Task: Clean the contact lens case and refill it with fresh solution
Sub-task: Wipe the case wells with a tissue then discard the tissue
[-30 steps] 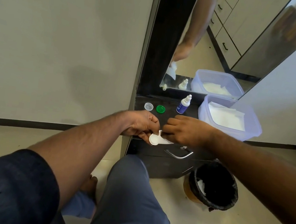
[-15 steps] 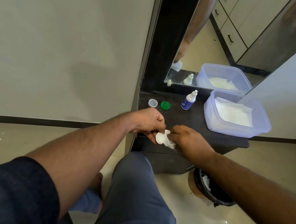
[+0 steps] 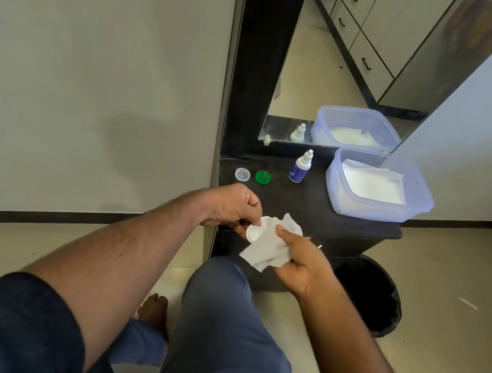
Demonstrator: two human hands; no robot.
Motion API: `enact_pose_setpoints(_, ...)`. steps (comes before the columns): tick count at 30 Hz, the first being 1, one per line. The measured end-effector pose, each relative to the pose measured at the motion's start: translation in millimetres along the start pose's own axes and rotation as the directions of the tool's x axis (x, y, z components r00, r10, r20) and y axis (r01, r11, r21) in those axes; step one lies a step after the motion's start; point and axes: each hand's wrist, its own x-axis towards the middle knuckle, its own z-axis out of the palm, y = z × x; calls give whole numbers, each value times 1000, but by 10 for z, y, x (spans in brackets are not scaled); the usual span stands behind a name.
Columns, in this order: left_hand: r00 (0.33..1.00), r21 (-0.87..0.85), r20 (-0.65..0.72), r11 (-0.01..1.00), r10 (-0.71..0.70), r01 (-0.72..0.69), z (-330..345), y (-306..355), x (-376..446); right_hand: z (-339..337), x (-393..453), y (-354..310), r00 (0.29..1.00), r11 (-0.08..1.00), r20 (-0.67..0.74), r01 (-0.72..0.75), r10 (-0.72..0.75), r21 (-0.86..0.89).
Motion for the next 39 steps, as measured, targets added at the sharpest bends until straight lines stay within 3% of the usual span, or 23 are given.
enact_pose_setpoints(3,1000,6,-7,1000,14,-14,1,-31,27,-131,-61,-145,990,988,-25,140,-142,-70)
enact_pose_setpoints(5,1000,12,-11,1000,16,-16,3,-38,34,-145,-132,-296,956,914,-30,270,-293,-301)
enact_pose_setpoints(6,1000,10,-12,1000,15,-15,2,-38,35,-137,-155,-367,927,805,5,329,-376,-493)
enact_pose_setpoints(8,1000,4,-6,1000,9,-9,3,-32,25,-112,-156,-485,838,380,215,436,-502,-816)
enact_pose_setpoints(10,1000,-4,-1,1000,10,-10,-13,-48,32,-43,-116,-567,790,-6,469,509,-395,-861)
enact_pose_setpoints(12,1000,-27,1,1000,-2,3,-22,-65,23,26,-65,-597,763,-210,592,554,-259,-806)
enact_pose_setpoints(13,1000,-44,-1,999,-5,5,-26,-80,29,51,-34,-591,743,-259,630,577,-227,-775)
enact_pose_setpoints(17,1000,-84,-16,996,4,-5,-14,-88,22,120,72,-516,687,-291,687,625,-236,-725)
enact_pose_setpoints(21,999,-54,-30,998,11,-12,-16,-83,16,131,178,-477,622,-474,747,599,-233,-646)
enact_pose_setpoints(26,999,-73,-39,997,17,-20,-18,-80,5,265,164,-522,656,-627,750,549,-88,-553)
enact_pose_setpoints(31,998,-63,-54,997,30,-33,2,-58,-35,439,163,-651,728,-710,681,517,72,-478)
enact_pose_setpoints(35,995,-57,-81,996,61,-66,13,-80,-53,450,197,-648,738,-717,673,496,51,-490)
enact_pose_setpoints(39,992,-67,-93,993,87,-93,17,-112,-29,272,227,-536,739,-599,653,451,-165,-662)
